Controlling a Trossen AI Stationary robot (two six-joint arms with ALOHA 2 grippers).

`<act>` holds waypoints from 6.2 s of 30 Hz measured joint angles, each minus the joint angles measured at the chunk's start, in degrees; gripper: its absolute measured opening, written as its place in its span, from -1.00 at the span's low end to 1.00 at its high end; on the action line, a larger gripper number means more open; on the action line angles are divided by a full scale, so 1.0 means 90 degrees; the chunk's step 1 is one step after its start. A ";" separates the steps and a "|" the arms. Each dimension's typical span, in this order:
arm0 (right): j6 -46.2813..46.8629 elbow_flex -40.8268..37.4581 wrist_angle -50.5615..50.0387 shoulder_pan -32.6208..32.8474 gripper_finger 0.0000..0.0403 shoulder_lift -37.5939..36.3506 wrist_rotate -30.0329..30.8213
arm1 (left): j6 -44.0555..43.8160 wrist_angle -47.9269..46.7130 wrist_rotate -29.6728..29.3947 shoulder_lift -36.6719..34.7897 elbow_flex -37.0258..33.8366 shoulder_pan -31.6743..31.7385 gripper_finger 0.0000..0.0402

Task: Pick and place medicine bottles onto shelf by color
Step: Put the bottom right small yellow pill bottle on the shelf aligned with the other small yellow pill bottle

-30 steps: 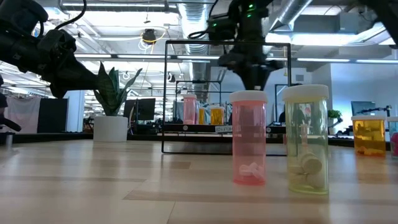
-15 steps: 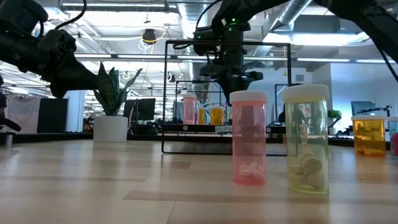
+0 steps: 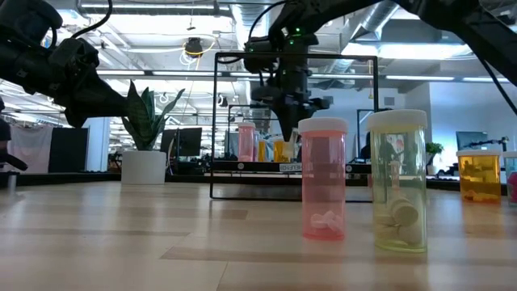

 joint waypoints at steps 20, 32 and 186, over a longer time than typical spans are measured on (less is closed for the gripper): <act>-0.0776 0.0000 0.0269 0.0210 -0.39 0.0000 0.0386 | 0.0001 -0.0001 0.0000 0.0000 0.0000 -0.0001 -0.36; -0.0756 -0.0165 0.0380 0.0256 -0.39 0.0000 0.0384 | 0.0000 -0.0002 0.0000 0.0001 0.0000 -0.0002 -0.36; 0.1734 -0.3042 -0.1791 -0.0048 -0.35 -0.1904 -0.1385 | 0.0000 -0.0001 -0.0001 0.0002 0.0000 -0.0002 -0.36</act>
